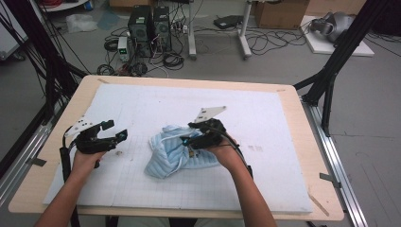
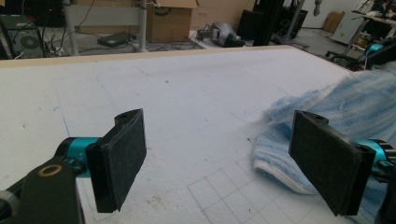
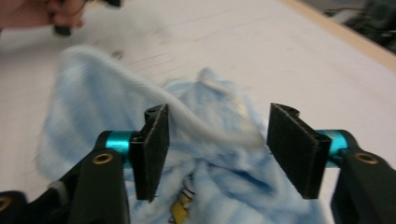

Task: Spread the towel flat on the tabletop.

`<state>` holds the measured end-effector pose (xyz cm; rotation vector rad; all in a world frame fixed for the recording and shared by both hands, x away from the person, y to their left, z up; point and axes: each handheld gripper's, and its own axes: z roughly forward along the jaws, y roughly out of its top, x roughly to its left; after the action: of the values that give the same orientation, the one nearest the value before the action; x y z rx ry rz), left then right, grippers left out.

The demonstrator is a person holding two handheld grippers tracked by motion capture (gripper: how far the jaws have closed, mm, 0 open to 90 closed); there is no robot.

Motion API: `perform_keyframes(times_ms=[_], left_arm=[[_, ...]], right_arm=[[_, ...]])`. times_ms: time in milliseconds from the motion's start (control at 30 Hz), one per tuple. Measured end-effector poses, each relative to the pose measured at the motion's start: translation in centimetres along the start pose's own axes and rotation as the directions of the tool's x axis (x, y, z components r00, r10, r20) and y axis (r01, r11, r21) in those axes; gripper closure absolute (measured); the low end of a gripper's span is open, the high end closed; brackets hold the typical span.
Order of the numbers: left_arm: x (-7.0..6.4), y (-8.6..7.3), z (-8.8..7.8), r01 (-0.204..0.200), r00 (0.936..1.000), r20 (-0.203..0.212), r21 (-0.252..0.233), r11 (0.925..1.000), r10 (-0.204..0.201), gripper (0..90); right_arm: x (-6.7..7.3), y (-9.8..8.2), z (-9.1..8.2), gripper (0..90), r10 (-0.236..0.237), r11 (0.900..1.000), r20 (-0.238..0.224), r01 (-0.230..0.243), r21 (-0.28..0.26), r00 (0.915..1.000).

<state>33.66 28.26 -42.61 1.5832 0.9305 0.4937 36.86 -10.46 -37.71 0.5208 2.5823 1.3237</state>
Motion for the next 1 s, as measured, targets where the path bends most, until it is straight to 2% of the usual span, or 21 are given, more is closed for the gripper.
perform_keyframes(times_ms=[33, 67, 100, 167, 300, 333, 400, 500, 533, 600, 633, 667, 700, 733, 767, 800, 833, 867, 900, 967, 1000], left_arm=[[0.0, 0.0, 0.0, 0.000, 1.0000, 0.000, 0.001, 1.0000, 0.000, 19.4], [0.0, 0.0, 0.0, 0.000, 1.0000, 0.000, 0.001, 1.0000, 0.000, 19.4], [0.0, 0.0, 0.0, 0.000, 1.0000, -0.001, 0.000, 1.0000, 0.000, 19.4], [0.0, 0.0, 0.0, 0.005, 1.0000, -0.004, -0.004, 1.0000, -0.005, 19.4], [0.3, 0.0, -0.1, 0.012, 0.9999, -0.007, -0.007, 0.9999, -0.012, 19.6], [0.3, 0.0, -0.1, 0.013, 0.9999, -0.007, -0.008, 0.9999, -0.013, 19.8], [0.3, 0.0, -0.1, 0.010, 0.9999, -0.007, -0.003, 0.9999, -0.010, 20.2], [0.4, 0.0, -0.2, 0.010, 0.9999, -0.012, -0.004, 0.9999, -0.010, 20.4], [0.4, 0.0, -0.3, 0.012, 0.9998, -0.013, -0.003, 0.9999, -0.012, 20.4], [0.4, 0.0, -0.3, 0.013, 0.9998, -0.014, 0.000, 0.9999, -0.013, 20.4], [0.4, 0.0, -0.2, 0.008, 0.9999, -0.014, 0.002, 1.0000, -0.008, 20.4], [0.3, -0.1, -0.2, 0.006, 0.9999, -0.012, 0.006, 1.0000, -0.006, 20.4], [0.3, -0.1, -0.2, 0.006, 0.9999, -0.012, 0.006, 1.0000, -0.006, 20.4], [0.3, -0.1, -0.1, 0.002, 0.9999, -0.012, 0.012, 0.9999, -0.002, 20.4], [0.3, -0.2, -0.1, 0.004, 0.9999, -0.011, 0.013, 0.9999, -0.004, 20.3], [0.3, -0.2, -0.1, 0.005, 0.9999, -0.008, 0.014, 0.9999, -0.005, 20.4], [0.3, -0.2, -0.1, 0.007, 0.9999, -0.009, 0.014, 0.9999, -0.007, 20.4], [0.3, -0.3, 0.0, 0.009, 0.9999, -0.009, 0.013, 0.9999, -0.009, 20.4], [0.4, -0.3, 0.0, 0.011, 0.9999, -0.007, 0.015, 0.9998, -0.011, 20.4], [0.4, -0.3, 0.1, 0.009, 0.9999, -0.006, 0.019, 0.9998, -0.009, 20.4], [0.3, -0.3, 0.1, 0.009, 0.9999, -0.005, 0.022, 0.9997, -0.009, 20.4]], right_arm=[[0.2, 0.3, 0.8, 49.7, -0.031, 0.999, -0.036, 0.032, 0.016, 0.9989], [0.2, 0.3, 0.8, 49.7, -0.031, 0.999, -0.036, 0.032, 0.016, 0.9989], [0.3, 1.1, 2.3, 70.6, -0.093, 0.994, -0.069, 0.096, 0.043, 0.9933], [0.2, 1.5, 3.0, 77.5, -0.106, 0.993, -0.069, 0.109, 0.046, 0.9920], [-1.4, 3.4, 5.6, 82.7, -0.105, 0.992, 0.007, 0.104, 0.077, 0.9945], [-2.7, 4.2, 6.8, 83.0, -0.094, 0.991, 0.056, 0.089, 0.099, 0.9940], [-3.4, 4.6, 7.4, 83.1, -0.085, 0.991, 0.077, 0.076, 0.107, 0.9934], [-5.5, 5.4, 8.9, 83.2, -0.056, 0.989, 0.177, 0.031, 0.142, 0.9825], [-6.9, 5.5, 9.6, 83.1, -0.033, 0.991, 0.252, -0.002, 0.137, 0.9672], [-8.3, 5.5, 9.8, 83.1, 0.005, 0.990, 0.339, -0.053, 0.132, 0.9408], [-8.3, 5.5, 9.8, 83.1, 0.005, 0.990, 0.339, -0.053, 0.132, 0.9408], [-9.5, 5.4, 9.5, 83.2, 0.046, 0.988, 0.450, -0.107, 0.111, 0.8920], [-10.0, 5.3, 9.2, 83.2, 0.070, 0.986, 0.507, -0.137, 0.095, 0.8593], [-10.0, 5.3, 9.2, 83.2, 0.070, 0.986, 0.507, -0.137, 0.095, 0.8593], [-10.5, 5.1, 8.8, 83.1, 0.090, 0.984, 0.557, -0.160, 0.078, 0.8257], [-11.3, 4.6, 7.9, 82.3, 0.158, 0.974, 0.623, -0.224, 0.028, 0.7663], [-11.3, 4.6, 7.9, 82.3, 0.158, 0.974, 0.623, -0.224, 0.028, 0.7663], [-11.7, 4.3, 7.5, 79.9, 0.214, 0.965, 0.612, -0.263, -0.011, 0.7611], [-12.2, 3.7, 7.1, 66.6, 0.257, 0.953, 0.588, -0.304, -0.020, 0.7673], [-12.1, 3.5, 7.0, 59.1, 0.252, 0.954, 0.589, -0.301, -0.015, 0.7677], [-12.1, 3.3, 6.7, 49.6, 0.257, 0.953, 0.589, -0.303, -0.021, 0.7664]])
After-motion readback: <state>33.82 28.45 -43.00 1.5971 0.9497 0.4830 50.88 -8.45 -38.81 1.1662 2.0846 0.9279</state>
